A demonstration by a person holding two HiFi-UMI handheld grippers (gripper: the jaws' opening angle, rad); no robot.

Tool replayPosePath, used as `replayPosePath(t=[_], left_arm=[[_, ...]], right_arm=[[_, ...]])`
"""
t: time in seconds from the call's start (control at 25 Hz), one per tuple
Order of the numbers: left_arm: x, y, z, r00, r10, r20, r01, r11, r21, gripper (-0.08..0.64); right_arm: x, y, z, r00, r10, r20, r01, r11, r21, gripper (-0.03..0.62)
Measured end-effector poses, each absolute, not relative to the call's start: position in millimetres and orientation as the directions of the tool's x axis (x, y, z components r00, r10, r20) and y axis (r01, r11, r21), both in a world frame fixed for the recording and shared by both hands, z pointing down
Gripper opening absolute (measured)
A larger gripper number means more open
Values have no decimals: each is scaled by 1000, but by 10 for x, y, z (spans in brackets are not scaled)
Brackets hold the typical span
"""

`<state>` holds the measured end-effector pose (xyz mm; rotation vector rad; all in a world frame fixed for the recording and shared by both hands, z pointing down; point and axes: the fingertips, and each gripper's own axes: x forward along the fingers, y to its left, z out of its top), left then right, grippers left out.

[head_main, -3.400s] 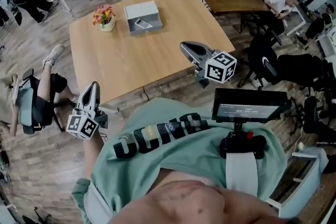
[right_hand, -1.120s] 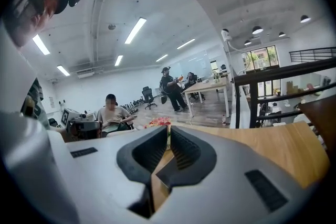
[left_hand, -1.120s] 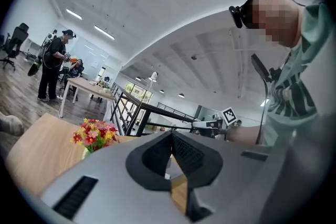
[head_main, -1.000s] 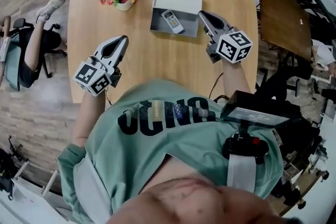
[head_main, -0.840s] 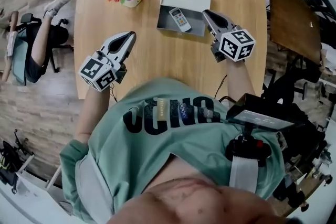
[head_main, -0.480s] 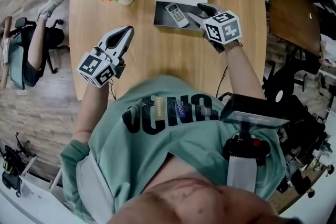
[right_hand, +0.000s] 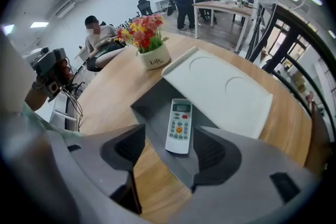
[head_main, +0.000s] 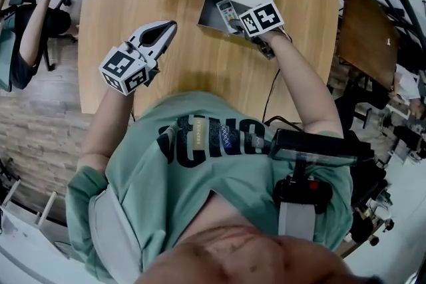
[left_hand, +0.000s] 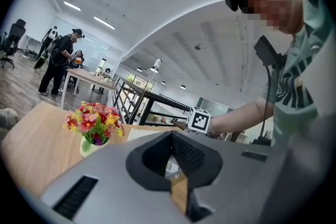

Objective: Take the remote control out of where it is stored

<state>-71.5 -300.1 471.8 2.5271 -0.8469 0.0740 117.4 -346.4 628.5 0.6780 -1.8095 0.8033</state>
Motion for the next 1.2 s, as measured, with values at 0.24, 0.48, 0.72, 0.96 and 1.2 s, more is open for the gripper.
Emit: replayPosePath(t=[0.24, 0.48, 0.72, 0.96, 1.2], left_arm=[[-778, -3045, 4919, 803, -559, 206, -586, -676, 446, 5], [-827, -3137, 5138, 806, -548, 221, -581, -667, 466, 5], [-762, -3306, 5366, 819, -524, 234, -565, -666, 487, 5], [-686, -3471, 5531, 826, -513, 233, -553, -657, 512, 5], [-591, -3565, 5680, 839, -489, 238, -536, -669, 515, 5]], right_arm=[[1162, -3551, 6692, -298, -45, 953, -784, 581, -218, 314], [1088, -3572, 6994, -272, -22, 962, -806, 552, -215, 343], [1092, -3610, 7199, -251, -38, 967, -818, 543, -190, 357], [1099, -3629, 7255, -227, -87, 970, -822, 552, -143, 357], [1128, -3659, 7303, -223, -137, 965, -833, 541, -116, 357]])
